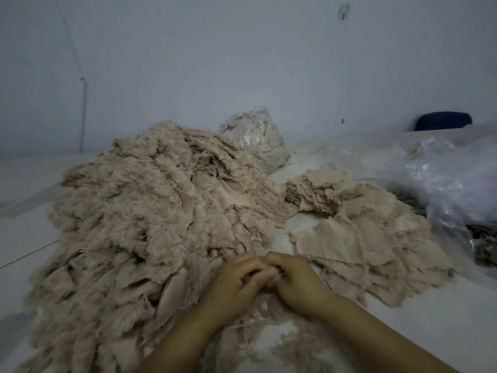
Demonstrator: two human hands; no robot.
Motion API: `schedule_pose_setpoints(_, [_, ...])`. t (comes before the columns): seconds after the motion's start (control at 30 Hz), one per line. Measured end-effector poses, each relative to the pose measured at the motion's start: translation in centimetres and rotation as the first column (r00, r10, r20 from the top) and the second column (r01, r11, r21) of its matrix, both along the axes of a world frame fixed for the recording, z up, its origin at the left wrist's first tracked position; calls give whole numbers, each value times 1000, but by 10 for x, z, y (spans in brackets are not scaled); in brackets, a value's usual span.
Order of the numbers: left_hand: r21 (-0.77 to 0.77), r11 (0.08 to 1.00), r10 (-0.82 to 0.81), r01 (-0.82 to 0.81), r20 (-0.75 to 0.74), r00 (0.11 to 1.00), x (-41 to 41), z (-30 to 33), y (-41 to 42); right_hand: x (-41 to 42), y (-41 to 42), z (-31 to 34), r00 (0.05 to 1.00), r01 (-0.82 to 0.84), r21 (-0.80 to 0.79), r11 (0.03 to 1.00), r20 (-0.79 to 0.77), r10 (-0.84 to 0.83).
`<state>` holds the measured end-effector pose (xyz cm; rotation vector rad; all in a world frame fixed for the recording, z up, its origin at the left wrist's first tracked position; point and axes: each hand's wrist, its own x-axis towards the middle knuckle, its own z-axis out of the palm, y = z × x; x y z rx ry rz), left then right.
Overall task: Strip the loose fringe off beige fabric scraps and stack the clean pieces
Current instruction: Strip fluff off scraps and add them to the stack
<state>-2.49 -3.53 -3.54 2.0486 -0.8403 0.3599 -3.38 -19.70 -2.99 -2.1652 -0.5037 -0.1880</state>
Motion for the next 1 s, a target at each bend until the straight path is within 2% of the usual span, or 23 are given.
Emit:
schedule_pose_setpoints(0.07, [-14, 1000, -2, 1, -83, 997, 4, 3, 5, -4, -5, 3, 986, -95, 155, 983, -122, 114])
schedule_pose_setpoints(0.13, [156, 988, 22, 9, -193, 981, 9, 2, 11, -11, -9, 7, 937, -161, 477, 864, -201, 285])
schedule_pose_setpoints(0.2, [226, 974, 51, -9, -184, 982, 13, -1, 9, -9, -15, 8, 921, -95, 673, 733, -220, 321])
schedule_pose_setpoints(0.23, [214, 976, 79, -51, -124, 989, 14, -4, 8, -7, -16, 7, 938, -22, 700, 714, -233, 258])
schedule_pose_setpoints(0.3, [140, 979, 165, -149, -115, 979, 16, -4, 6, -3, -15, 2, 967, 118, 687, 717, -245, 75])
schedule_pose_setpoints(0.37, [71, 980, 196, -186, -171, 966, 15, -3, 10, -2, -11, -3, 968, 180, 607, 774, -251, -28])
schedule_pose_setpoints(0.47, [101, 983, 165, -151, -144, 976, 12, -2, 13, -6, -9, -8, 956, 154, 476, 866, -292, -9])
schedule_pose_setpoints(0.53, [145, 983, 126, -112, -96, 987, 8, -2, 11, -7, -9, -8, 954, 157, 453, 878, -299, -16])
schedule_pose_setpoints(0.6, [161, 984, 93, -74, -117, 989, 4, 0, 10, -6, -10, -7, 948, 207, 589, 781, -318, -10])
schedule_pose_setpoints(0.67, [159, 987, 55, -24, -192, 980, 1, 3, 10, -4, -10, -4, 941, 266, 753, 602, -339, 8])
schedule_pose_setpoints(0.77, [129, 992, 27, 18, -340, 940, 0, 7, 7, 0, -11, -4, 935, 323, 837, 443, -356, -10])
schedule_pose_setpoints(0.87, [228, 973, 116, -22, -409, 905, 3, 7, 9, 0, -7, -3, 926, 332, 882, 334, -372, 64])
schedule_pose_setpoints(0.93, [321, 945, 181, -68, -339, 923, 7, 6, 15, 0, -6, -2, 925, 344, 880, 327, -378, 43])
schedule_pose_setpoints(1.0, [320, 943, 181, -96, -248, 952, 10, 4, 19, -1, -7, -5, 918, 381, 801, 462, -387, -86])
